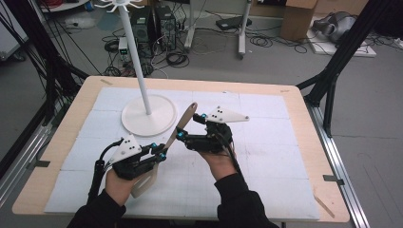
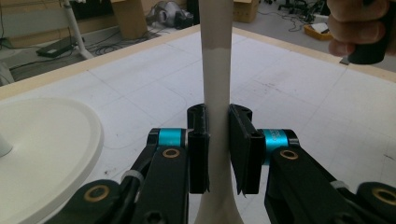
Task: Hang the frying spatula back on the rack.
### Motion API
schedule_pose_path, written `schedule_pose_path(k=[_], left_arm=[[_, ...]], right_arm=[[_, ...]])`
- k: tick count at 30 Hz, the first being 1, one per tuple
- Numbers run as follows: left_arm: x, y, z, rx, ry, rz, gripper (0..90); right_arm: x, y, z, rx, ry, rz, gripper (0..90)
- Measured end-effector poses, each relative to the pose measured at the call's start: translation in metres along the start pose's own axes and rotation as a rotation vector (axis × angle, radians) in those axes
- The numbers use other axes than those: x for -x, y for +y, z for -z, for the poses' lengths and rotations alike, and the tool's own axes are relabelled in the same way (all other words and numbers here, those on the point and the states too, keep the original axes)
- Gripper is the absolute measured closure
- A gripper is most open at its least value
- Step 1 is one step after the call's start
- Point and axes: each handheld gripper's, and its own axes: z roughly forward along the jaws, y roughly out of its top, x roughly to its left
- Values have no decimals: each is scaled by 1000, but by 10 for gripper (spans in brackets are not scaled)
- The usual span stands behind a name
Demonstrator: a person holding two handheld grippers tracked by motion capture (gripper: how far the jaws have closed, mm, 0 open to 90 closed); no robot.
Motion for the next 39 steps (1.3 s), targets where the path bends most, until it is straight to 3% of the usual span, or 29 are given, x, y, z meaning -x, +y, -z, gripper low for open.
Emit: schedule_pose_path(k=[4, 16, 23, 27, 39], left_arm=[[3, 0, -1, -3, -1, -11, 777], [8, 7, 4, 20, 2, -43, 776], [8, 10, 7, 47, -13, -37, 776], [6, 11, 8, 60, -33, -29, 774], [3, 15, 11, 112, -108, -22, 769]], right_arm=[[-1, 5, 2, 32, 15, -35, 330], [-5, 20, 11, 90, 44, -7, 609], [-8, 27, 14, 108, 75, -19, 643], [-14, 32, 15, 112, 88, 5, 664], [-32, 51, 17, 116, 208, 64, 722]])
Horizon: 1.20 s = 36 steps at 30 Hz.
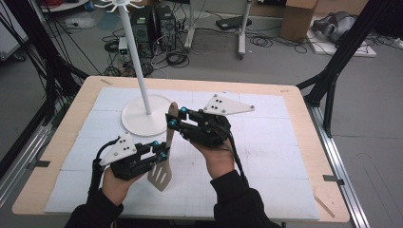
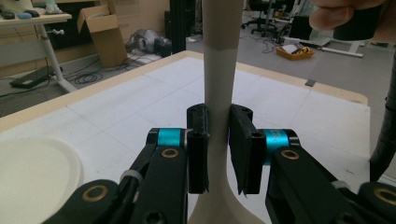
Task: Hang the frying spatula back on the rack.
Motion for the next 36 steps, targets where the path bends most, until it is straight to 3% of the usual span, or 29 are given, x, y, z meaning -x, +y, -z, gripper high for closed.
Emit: schedule_pose_path(k=[4, 5, 11, 18, 24, 27, 36], left_arm=[[-3, 1, 1, 19, -30, 10, 763], [-5, 1, 2, 21, -62, 23, 760], [-14, 6, 8, 70, -116, 51, 599], [-17, 17, 15, 132, -260, 44, 569], [-18, 25, 16, 147, -356, 29, 595], [-18, 30, 13, 140, -390, 30, 603], [-21, 36, 5, 139, -432, 61, 627]], right_arm=[[0, 4, 1, -2, 38, 4, 727], [0, 4, 1, -3, 43, 4, 728], [5, 10, 7, -7, 100, 9, 729], [13, 11, 8, -29, 290, -9, 729], [13, 10, 4, -58, 370, -2, 729], [14, 10, 3, -66, 397, -6, 729], [16, 5, 6, -77, 411, 5, 729]])
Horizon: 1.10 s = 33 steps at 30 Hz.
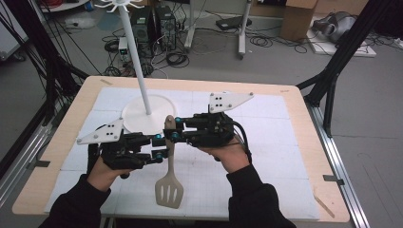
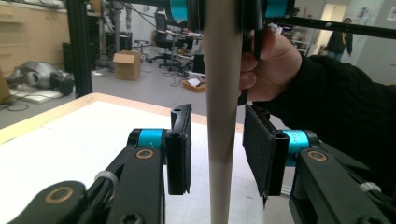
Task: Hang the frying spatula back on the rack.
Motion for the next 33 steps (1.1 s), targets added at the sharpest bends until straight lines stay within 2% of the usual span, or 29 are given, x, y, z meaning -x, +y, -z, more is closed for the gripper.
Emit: schedule_pose_path(k=[3, 6, 8, 9, 14, 17, 18, 19, 21, 23, 25, 28, 30, 33], left_arm=[[-2, 1, -3, -4, -32, 2, 634], [-4, 1, -5, -11, -41, 7, 661], [-4, 1, -5, -15, -47, 5, 708], [-4, 1, -6, -15, -43, 1, 734], [-4, 1, -7, -27, -29, 8, 743], [-3, 2, -8, -26, 3, 12, 746], [-4, 2, -7, -26, 12, 12, 748], [-4, 3, -7, -18, 23, 15, 749], [-5, 4, -4, -18, 44, 10, 750], [-5, 6, -2, -5, 64, 10, 750], [-6, 8, 1, 3, 84, 10, 751], [-6, 11, 4, 8, 109, 5, 751], [-7, 15, 7, 16, 126, 3, 751], [-9, 22, 12, 31, 151, 1, 752]], right_arm=[[1, -4, 0, -6, 17, -12, 729], [1, -6, -1, -15, 26, -6, 729], [1, -7, -1, -18, 22, -12, 728], [1, -7, -1, -17, 20, -9, 728], [2, -9, 1, -14, 12, -13, 727], [3, -9, 1, -6, -7, -19, 715], [2, -9, 2, 2, -25, -22, 611], [2, -9, 4, 22, -48, -33, 544], [1, -9, 10, 44, -78, -33, 503], [-2, -10, 19, 74, -126, -32, 410], [-5, -13, 32, 106, -181, -32, 395], [-11, -20, 53, 121, -248, -16, 394], [-17, -27, 67, 125, -299, -4, 394], [-27, -39, 89, 112, -404, -4, 371]])
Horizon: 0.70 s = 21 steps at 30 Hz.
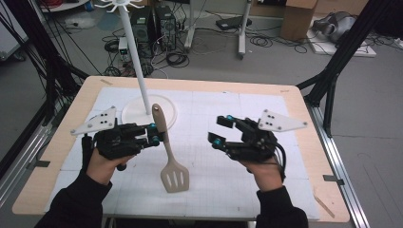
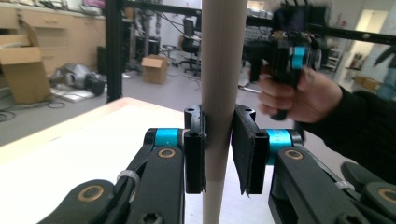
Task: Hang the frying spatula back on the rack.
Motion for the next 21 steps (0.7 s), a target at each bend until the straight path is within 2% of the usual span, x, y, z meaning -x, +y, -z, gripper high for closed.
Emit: schedule_pose_path(k=[5, 9, 12, 17, 21], left_arm=[[-5, 14, 8, 16, 43, 3, 752], [-9, 26, 13, 13, 77, -12, 753], [-16, 37, 16, 17, 109, -15, 753], [-33, 54, 22, 32, 154, -1, 753], [-47, 69, 25, 32, 193, 0, 752]], right_arm=[[-1, -16, 35, -6, -168, 8, 270], [3, -29, 54, -35, -298, 11, 196], [6, -39, 64, -42, -366, 10, 170], [12, -52, 73, -55, -434, 4, 158], [16, -58, 72, -89, -450, 15, 158]])
